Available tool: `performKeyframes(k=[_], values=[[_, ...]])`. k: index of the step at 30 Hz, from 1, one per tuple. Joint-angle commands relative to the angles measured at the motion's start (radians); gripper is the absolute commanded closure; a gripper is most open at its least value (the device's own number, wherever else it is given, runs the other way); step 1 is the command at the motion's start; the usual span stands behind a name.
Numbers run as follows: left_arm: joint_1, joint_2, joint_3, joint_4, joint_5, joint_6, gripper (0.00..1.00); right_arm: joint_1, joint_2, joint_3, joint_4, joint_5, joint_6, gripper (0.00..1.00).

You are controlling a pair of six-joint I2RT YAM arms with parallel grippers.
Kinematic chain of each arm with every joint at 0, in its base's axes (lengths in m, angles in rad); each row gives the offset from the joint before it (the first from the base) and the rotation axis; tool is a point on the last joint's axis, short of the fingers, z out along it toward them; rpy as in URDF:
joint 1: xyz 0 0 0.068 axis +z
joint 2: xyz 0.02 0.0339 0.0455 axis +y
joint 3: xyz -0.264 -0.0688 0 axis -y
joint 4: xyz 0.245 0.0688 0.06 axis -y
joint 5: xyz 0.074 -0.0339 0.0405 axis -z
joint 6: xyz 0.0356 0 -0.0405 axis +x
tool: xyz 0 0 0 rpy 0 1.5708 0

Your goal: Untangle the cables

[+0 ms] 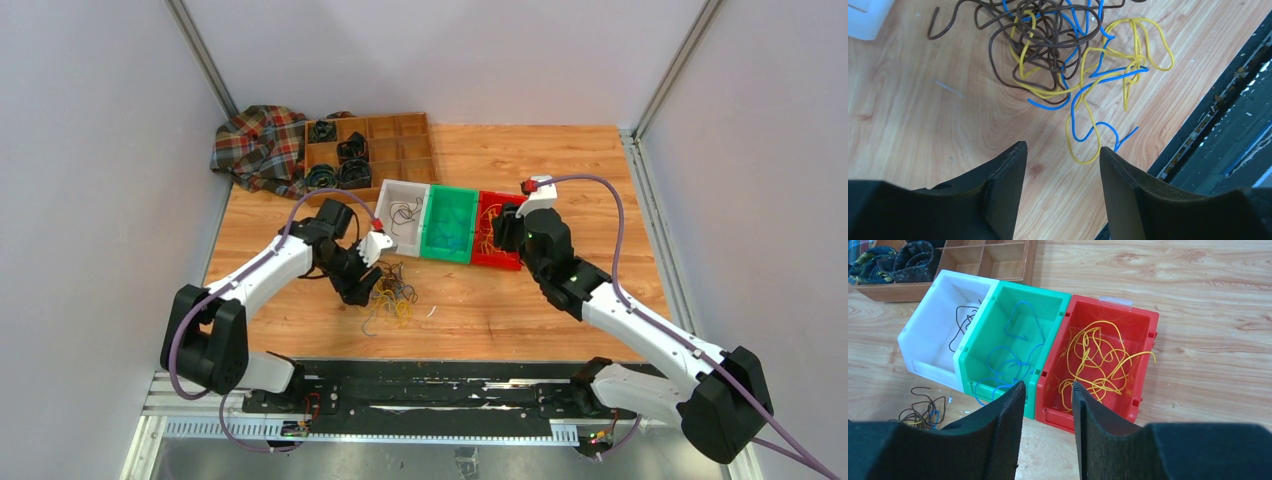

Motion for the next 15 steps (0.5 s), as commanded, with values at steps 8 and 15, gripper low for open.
performKeyframes(k=[8,15], values=[[0.034,0.082,0.008,0.0,0.051,0.017,0.49,0.015,-0.013,0.041,-0.011,0.014,-0.006,0.63],[0.064,0.057,-0.003,-0.003,0.022,0.06,0.56,0.016,-0.008,0.04,-0.007,0.006,-0.001,0.65]])
